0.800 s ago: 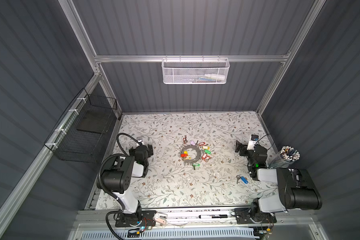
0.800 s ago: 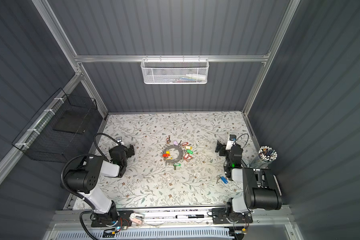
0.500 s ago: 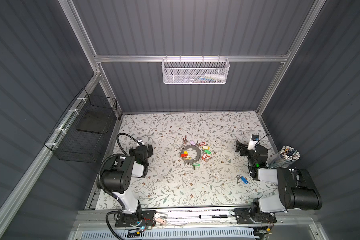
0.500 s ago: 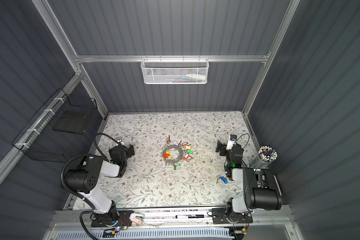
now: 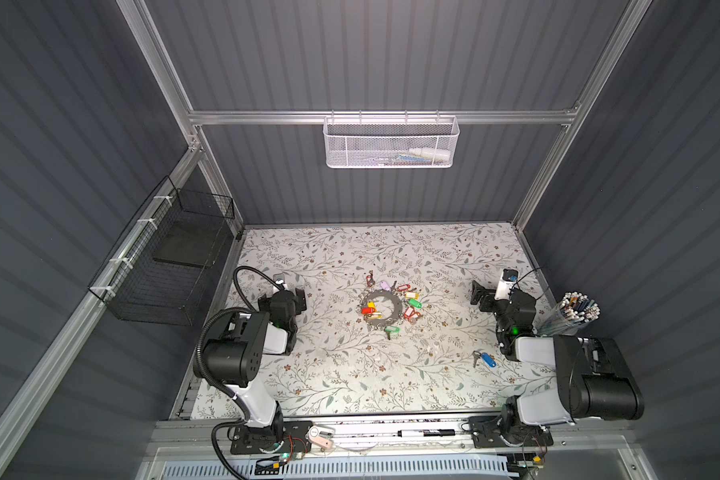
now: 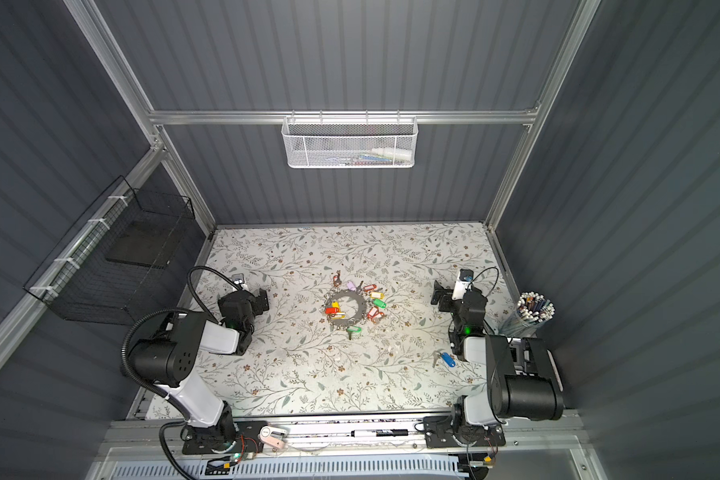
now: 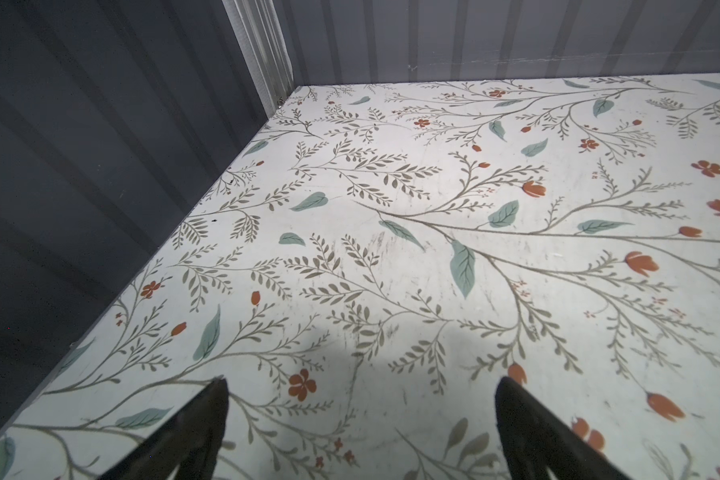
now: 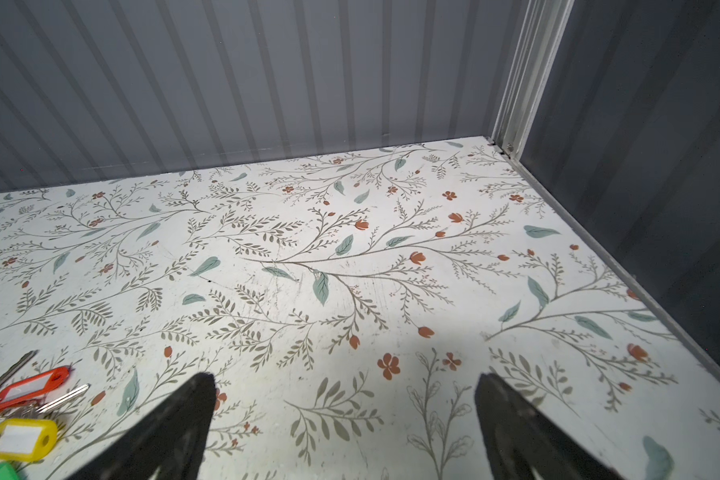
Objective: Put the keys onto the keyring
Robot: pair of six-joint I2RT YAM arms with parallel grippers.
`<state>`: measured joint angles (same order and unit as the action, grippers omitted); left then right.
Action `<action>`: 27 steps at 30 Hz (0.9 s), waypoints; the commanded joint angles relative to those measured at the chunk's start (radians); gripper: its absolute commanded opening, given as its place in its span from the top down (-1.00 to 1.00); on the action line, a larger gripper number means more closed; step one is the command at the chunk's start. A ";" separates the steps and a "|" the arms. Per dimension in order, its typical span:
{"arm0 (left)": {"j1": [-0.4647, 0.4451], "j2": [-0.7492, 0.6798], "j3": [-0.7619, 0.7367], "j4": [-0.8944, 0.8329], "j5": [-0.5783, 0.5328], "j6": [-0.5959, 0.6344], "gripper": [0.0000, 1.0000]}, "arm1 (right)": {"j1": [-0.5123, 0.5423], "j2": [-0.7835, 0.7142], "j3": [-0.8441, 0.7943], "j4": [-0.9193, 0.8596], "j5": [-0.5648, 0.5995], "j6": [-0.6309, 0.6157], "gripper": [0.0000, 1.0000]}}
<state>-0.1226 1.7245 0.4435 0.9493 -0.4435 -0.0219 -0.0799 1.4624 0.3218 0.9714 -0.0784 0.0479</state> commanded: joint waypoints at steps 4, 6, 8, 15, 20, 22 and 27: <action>0.008 -0.005 0.009 0.008 0.006 -0.005 -0.99 | 0.005 0.000 0.005 0.006 0.009 -0.001 -0.98; 0.008 -0.005 0.009 0.008 0.006 -0.006 -0.99 | 0.005 -0.001 0.005 0.006 0.009 -0.001 -0.98; 0.008 -0.005 0.008 0.008 0.005 -0.006 -0.99 | 0.005 0.000 0.005 0.007 0.011 -0.002 -0.98; 0.008 -0.005 0.007 0.008 0.007 -0.007 -0.99 | 0.005 0.000 0.002 0.014 0.010 0.001 -0.98; 0.009 -0.005 0.010 0.003 0.014 -0.009 -0.99 | 0.003 0.000 0.004 0.012 0.017 0.005 -0.98; 0.009 -0.005 0.011 0.000 0.014 -0.009 -0.99 | 0.003 0.001 0.005 0.010 0.029 0.012 -0.98; 0.003 -0.034 0.011 -0.017 -0.014 -0.010 -0.99 | 0.013 -0.060 -0.007 -0.014 0.085 0.017 -0.98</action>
<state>-0.1226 1.7222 0.4435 0.9463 -0.4435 -0.0219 -0.0772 1.4570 0.3218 0.9688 -0.0494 0.0521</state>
